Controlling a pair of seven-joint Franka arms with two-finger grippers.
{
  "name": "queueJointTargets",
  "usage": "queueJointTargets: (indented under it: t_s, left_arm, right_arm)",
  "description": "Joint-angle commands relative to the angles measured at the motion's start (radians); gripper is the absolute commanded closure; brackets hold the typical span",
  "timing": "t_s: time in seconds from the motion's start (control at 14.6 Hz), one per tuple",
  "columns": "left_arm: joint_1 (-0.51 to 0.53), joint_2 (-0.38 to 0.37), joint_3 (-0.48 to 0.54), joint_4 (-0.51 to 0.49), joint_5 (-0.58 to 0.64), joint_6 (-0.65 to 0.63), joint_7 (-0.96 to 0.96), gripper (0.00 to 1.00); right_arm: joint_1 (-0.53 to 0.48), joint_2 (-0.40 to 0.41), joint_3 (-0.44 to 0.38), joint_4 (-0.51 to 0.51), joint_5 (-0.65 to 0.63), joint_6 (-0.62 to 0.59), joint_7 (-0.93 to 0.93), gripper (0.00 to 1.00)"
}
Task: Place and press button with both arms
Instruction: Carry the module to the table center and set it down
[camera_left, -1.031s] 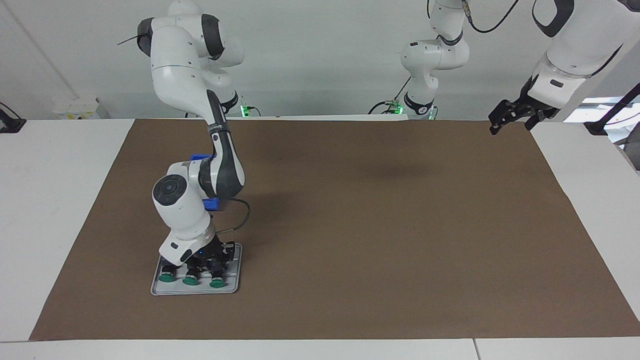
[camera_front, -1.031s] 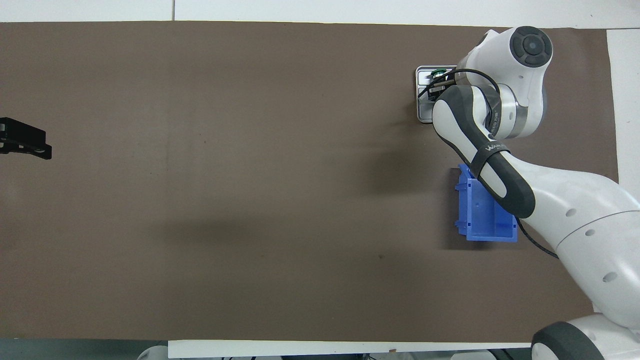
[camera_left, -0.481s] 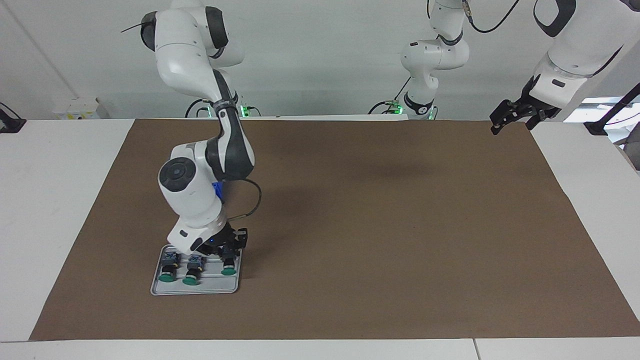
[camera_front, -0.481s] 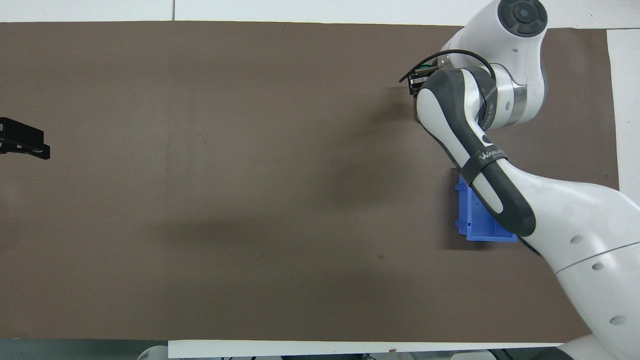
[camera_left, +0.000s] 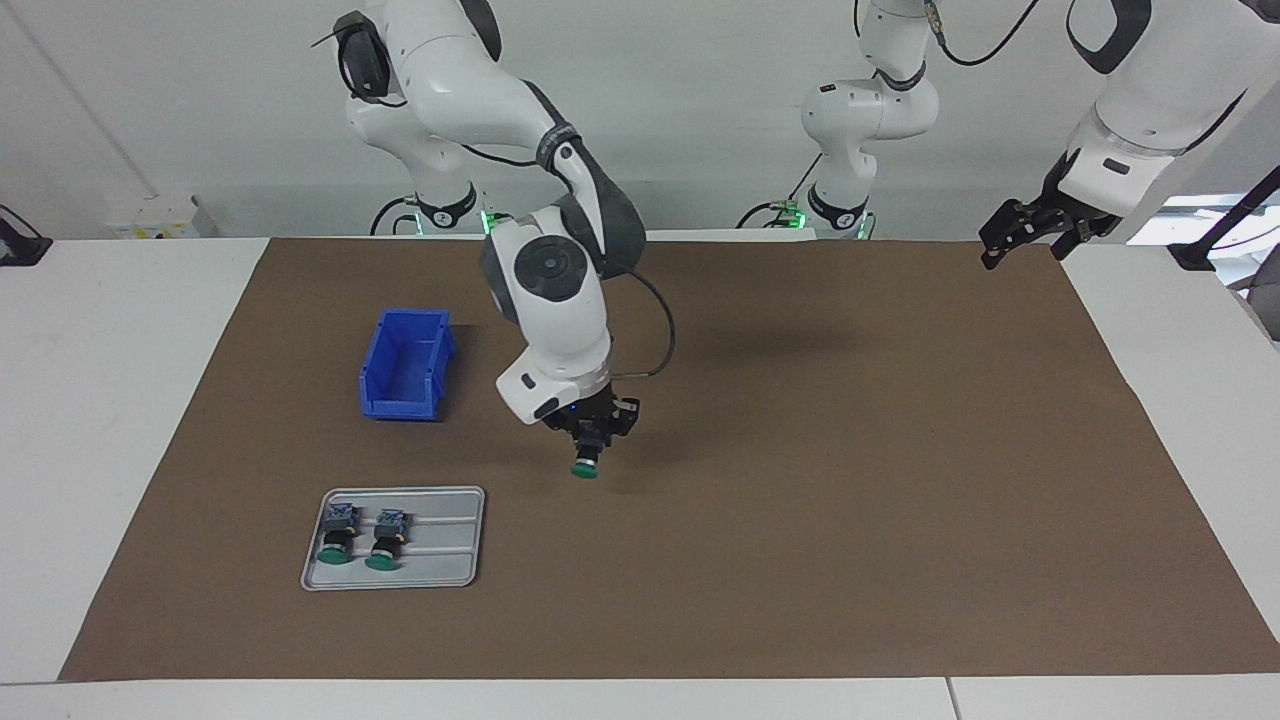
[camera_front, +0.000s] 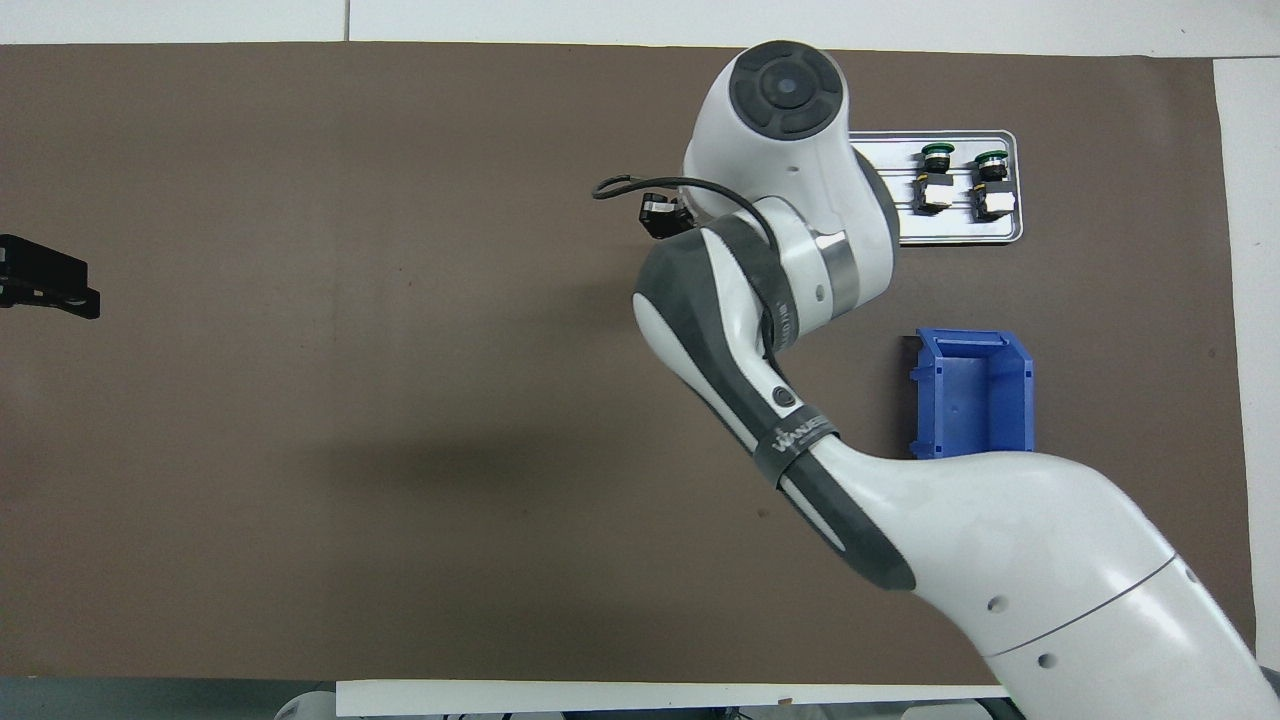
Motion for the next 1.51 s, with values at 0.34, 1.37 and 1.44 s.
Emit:
queueJointTargets:
  t_s: [0.34, 1.37, 1.44]
  left_arm:
    - [-0.004, -0.025, 0.004, -0.024, 0.013, 0.002, 0.012, 0.00]
    - [-0.004, -0.025, 0.004, -0.027, 0.013, -0.001, 0.002, 0.00]
    - [0.000, -0.025, 0.004, -0.027, 0.011, 0.001, 0.005, 0.00]
  right_arm:
    - [0.067, 0.004, 0.073, 0.012, 0.008, -0.019, 0.690, 1.00]
    - [0.115, 0.116, 0.095, 0.012, 0.003, 0.035, 1.477, 0.89]
    - [0.115, 0.114, 0.096, 0.001, 0.006, 0.062, 1.494, 0.86]
